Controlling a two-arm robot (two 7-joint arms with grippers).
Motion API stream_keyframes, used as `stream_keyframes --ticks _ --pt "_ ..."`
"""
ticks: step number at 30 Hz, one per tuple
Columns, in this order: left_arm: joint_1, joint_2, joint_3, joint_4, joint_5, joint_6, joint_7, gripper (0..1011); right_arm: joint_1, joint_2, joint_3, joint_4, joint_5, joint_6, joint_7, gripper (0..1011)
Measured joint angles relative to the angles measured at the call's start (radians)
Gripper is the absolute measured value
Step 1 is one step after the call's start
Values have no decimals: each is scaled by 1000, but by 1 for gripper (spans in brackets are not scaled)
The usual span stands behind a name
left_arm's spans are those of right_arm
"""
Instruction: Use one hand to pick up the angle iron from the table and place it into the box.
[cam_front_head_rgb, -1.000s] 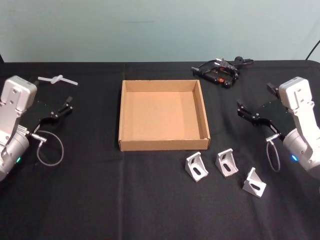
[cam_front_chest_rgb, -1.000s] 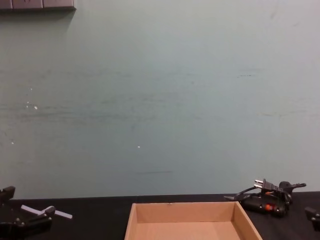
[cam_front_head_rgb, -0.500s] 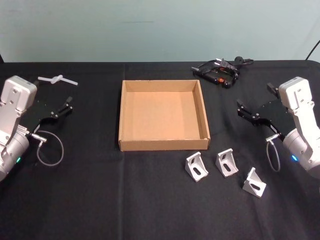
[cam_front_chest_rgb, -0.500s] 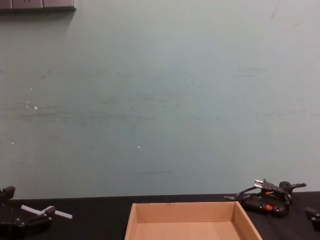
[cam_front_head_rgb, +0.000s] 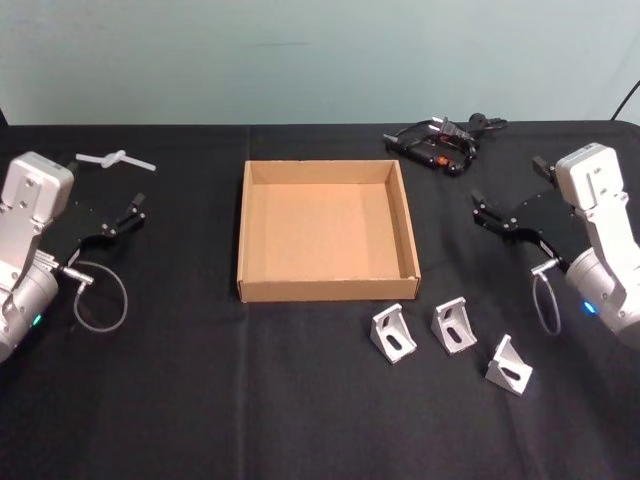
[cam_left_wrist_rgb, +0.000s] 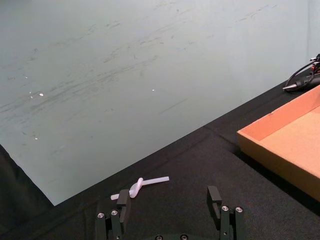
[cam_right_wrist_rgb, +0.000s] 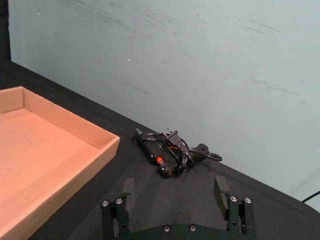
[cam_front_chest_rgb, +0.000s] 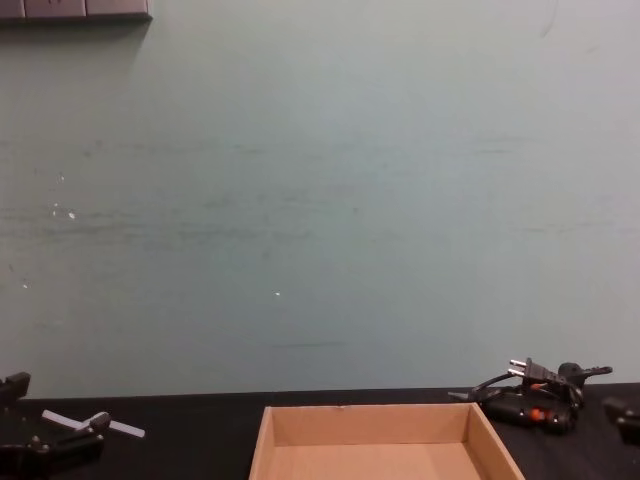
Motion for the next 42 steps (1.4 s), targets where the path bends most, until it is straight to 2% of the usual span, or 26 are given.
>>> stream_keyframes --ticks 8,12,17,20,28,31,33,36,42 --pt "0 0 0 0 0 0 0 1005 -52 26 38 -84 23 28 35 1000" --pt "0 0 0 0 0 0 0 1005 -107 60 62 -154 34 40 52 1000" --pt "0 0 0 0 0 0 0 1005 -203 113 106 -262 59 71 66 1000" --pt "0 0 0 0 0 0 0 1005 -282 153 141 -341 79 99 72 1000" --pt "0 0 0 0 0 0 0 1005 -426 223 212 -479 113 163 84 1000" --pt "0 0 0 0 0 0 0 1005 -466 240 233 -512 121 183 87 1000" --pt "0 0 0 0 0 0 0 1005 -514 259 261 -546 130 208 89 1000" --pt "0 0 0 0 0 0 0 1005 -542 272 278 -567 138 226 96 1000" --pt "0 0 0 0 0 0 0 1005 -609 334 325 -624 147 296 134 1000"
